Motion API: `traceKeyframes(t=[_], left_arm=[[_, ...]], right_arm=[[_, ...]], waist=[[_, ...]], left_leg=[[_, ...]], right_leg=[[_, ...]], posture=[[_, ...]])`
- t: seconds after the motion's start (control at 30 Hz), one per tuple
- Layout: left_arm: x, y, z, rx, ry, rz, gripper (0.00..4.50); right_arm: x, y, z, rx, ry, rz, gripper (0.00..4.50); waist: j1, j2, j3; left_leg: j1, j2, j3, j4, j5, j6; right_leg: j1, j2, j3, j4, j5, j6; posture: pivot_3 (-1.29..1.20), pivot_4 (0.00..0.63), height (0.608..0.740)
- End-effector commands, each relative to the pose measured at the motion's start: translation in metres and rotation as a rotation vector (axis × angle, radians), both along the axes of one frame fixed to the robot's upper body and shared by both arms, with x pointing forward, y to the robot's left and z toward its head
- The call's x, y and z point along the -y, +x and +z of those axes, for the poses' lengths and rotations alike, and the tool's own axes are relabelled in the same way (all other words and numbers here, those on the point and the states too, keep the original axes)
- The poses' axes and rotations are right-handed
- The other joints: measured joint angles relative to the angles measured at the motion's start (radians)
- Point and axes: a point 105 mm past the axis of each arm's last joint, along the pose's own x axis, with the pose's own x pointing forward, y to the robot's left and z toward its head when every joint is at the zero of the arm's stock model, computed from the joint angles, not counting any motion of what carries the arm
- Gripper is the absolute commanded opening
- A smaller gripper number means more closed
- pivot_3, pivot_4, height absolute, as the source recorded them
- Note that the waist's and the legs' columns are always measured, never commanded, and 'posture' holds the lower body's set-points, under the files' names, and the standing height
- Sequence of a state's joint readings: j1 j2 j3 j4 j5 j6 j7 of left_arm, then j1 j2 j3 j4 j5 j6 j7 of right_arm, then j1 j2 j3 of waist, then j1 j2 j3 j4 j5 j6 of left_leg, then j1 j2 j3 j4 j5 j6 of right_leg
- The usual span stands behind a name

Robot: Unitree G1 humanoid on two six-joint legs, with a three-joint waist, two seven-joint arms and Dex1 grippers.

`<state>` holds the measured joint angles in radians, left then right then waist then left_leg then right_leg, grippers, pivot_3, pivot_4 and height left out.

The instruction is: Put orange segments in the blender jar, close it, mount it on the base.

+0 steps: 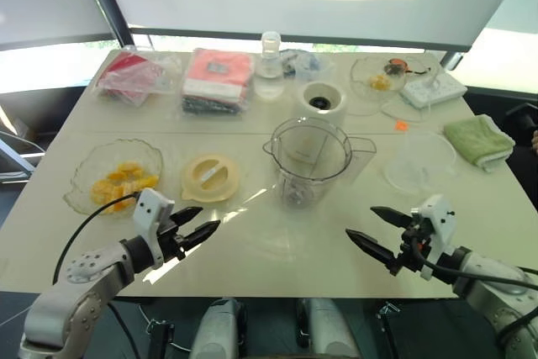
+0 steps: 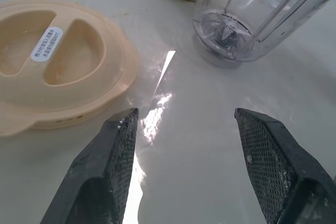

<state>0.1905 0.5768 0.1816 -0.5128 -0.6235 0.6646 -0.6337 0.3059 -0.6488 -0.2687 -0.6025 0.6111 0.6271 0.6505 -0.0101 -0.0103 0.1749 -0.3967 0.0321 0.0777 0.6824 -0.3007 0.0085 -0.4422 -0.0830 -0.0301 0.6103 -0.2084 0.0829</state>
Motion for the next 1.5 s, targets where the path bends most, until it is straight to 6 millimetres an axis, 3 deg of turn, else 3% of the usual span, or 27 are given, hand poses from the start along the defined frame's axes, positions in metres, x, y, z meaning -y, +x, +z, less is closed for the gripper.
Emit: traceKeyframes(t=[0.03,0.6,0.8,0.97,1.13,1.27,1.37,1.5], left_arm=[[0.002,0.002,0.012,0.060,-0.011,-0.024,3.05],[0.002,0.010,0.017,0.101,0.013,-0.038,3.05],[-0.004,0.014,0.026,0.141,0.076,-0.084,3.05],[-0.036,0.036,0.060,0.219,0.234,-0.125,3.05],[-0.078,0.051,0.086,0.213,0.426,-0.174,3.05],[-0.116,0.062,0.089,0.182,0.555,-0.160,3.05],[-0.146,0.071,0.083,0.160,0.666,-0.150,3.05],[-0.165,0.080,0.071,0.126,0.714,-0.160,3.05]], right_arm=[[-0.004,0.003,0.008,0.045,0.000,0.010,4.46],[-0.001,0.000,0.011,0.051,-0.020,-0.004,4.46],[0.001,0.001,0.021,0.065,-0.048,0.027,4.46],[-0.002,-0.014,0.043,0.014,-0.078,0.164,4.46],[-0.021,-0.040,0.070,-0.069,-0.084,0.370,4.46],[-0.040,-0.042,0.083,-0.045,-0.062,0.437,4.46],[-0.050,-0.045,0.079,-0.064,-0.055,0.453,4.46],[-0.055,-0.049,0.070,-0.101,-0.068,0.455,4.46]], waist=[[0.000,0.000,0.000],[0.000,0.000,0.000],[0.000,0.000,0.000],[0.004,0.000,0.001],[0.000,-0.001,0.001],[-0.001,-0.002,0.002],[0.004,-0.002,0.002],[0.019,-0.003,0.002]], left_leg=[[0.000,0.000,0.000,0.000,0.000,0.000],[0.000,0.000,0.000,0.000,0.000,0.000],[0.000,0.000,0.000,0.000,0.000,0.000],[0.000,0.000,0.000,0.000,0.000,0.000],[-0.001,0.000,0.001,0.000,0.000,0.000],[-0.002,0.001,0.001,-0.001,0.000,0.000],[-0.004,0.001,0.000,-0.001,0.000,0.000],[-0.012,0.000,0.000,0.000,0.000,0.000]], right_leg=[[0.000,0.000,0.000,0.000,0.000,0.000],[0.000,0.000,0.000,0.000,0.000,0.000],[0.000,0.000,0.000,0.000,0.000,0.000],[0.000,0.001,0.000,0.000,0.000,0.000],[-0.001,0.001,0.000,-0.001,0.000,0.000],[-0.002,0.001,-0.001,-0.001,0.000,0.000],[-0.003,0.000,-0.001,-0.002,0.000,0.000],[-0.008,-0.002,-0.003,-0.005,0.001,-0.001]], posture=[[0.00,0.150,0.740],[0.00,0.150,0.740],[0.00,0.150,0.740],[0.00,0.150,0.740],[0.00,0.150,0.740],[0.00,0.150,0.740],[0.00,0.150,0.740],[0.00,0.150,0.740]])
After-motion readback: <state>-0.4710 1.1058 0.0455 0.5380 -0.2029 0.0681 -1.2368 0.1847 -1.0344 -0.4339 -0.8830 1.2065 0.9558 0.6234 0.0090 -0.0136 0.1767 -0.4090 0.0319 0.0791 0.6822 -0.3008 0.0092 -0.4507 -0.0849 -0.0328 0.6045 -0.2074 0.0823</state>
